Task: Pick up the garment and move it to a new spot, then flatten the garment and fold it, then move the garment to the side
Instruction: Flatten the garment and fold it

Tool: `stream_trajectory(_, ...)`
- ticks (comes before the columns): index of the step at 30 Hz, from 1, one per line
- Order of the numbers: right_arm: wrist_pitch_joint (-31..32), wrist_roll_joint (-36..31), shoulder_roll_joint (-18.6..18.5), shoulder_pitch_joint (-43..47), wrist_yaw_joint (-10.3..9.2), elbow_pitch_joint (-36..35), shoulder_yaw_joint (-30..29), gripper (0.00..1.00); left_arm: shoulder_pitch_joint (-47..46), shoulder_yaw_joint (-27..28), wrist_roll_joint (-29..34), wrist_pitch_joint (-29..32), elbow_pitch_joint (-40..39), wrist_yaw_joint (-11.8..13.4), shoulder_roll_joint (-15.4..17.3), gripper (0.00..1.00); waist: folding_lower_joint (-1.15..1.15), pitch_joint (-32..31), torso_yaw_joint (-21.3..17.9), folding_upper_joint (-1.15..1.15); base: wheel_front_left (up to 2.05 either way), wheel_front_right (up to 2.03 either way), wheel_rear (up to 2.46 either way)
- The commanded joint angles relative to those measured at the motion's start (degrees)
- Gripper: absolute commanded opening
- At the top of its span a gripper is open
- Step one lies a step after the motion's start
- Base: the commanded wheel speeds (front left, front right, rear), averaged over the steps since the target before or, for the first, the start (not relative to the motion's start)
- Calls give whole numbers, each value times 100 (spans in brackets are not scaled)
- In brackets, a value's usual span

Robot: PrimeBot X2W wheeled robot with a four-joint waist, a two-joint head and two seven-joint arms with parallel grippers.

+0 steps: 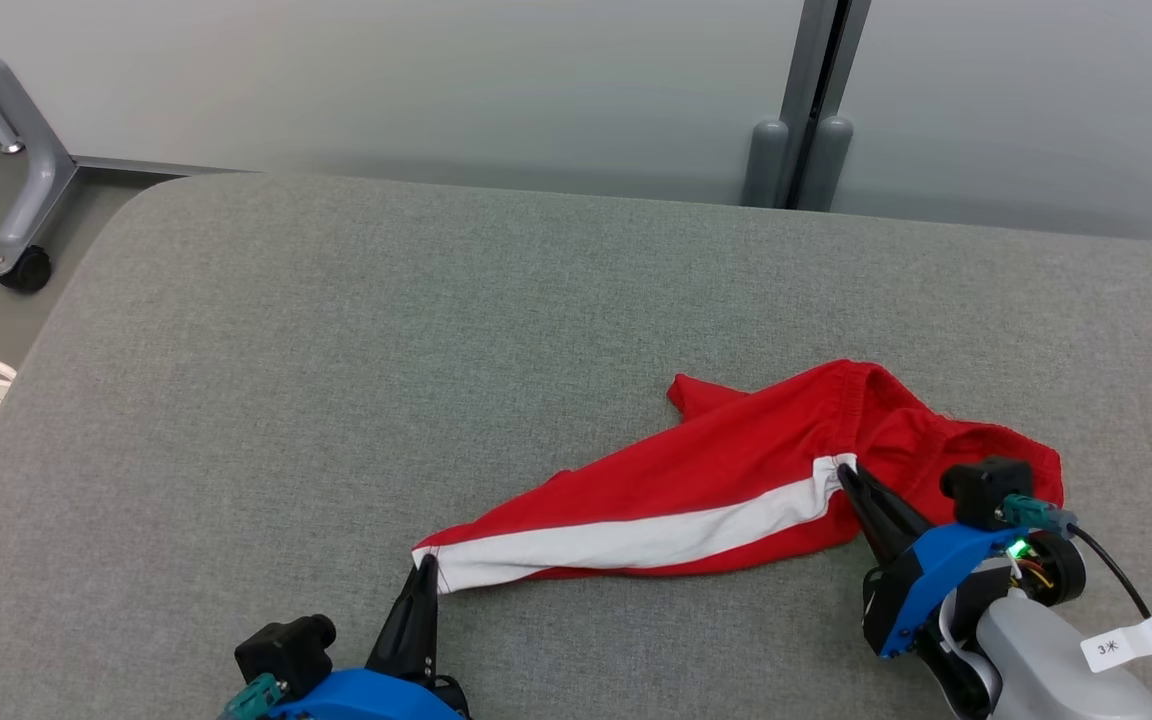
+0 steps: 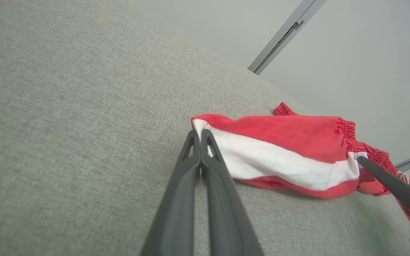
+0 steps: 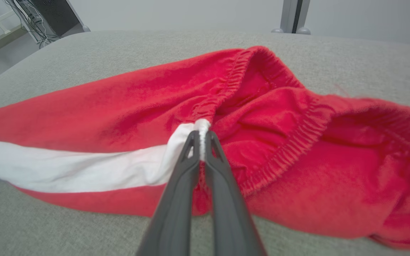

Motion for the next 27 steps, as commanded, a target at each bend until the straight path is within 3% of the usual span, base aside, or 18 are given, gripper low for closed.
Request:
stream_trajectory(1,-29,44,-58,-110,1,32,27,0,-55,37,-28,3,-10,-9,-3,0,0,-4,5,-1,0,0,0)
stream_trajectory(8,-30,13,-85,-98,1,-135,-57,0,-69,85,-42,2,-80,-9,-2,0,0,-33,-55,-1,0,0,0)
stream_trajectory(17,-30,-264,8,-15,1,-1496,-1090,0,-602,416,508,2,-906,-9,22,0,0,-314,-364,-1,0,0,0)
stream_trajectory(22,-29,-413,-21,-398,1,-2214,-1445,0,-1390,786,850,3,-1370,-8,378,0,0,-355,-560,-1,0,0,0)
stream_trajectory(27,-29,-517,-205,-1225,0,-2255,-1235,0,-2485,1111,1101,2,-1112,-6,778,0,0,-42,-668,-1,0,0,0)
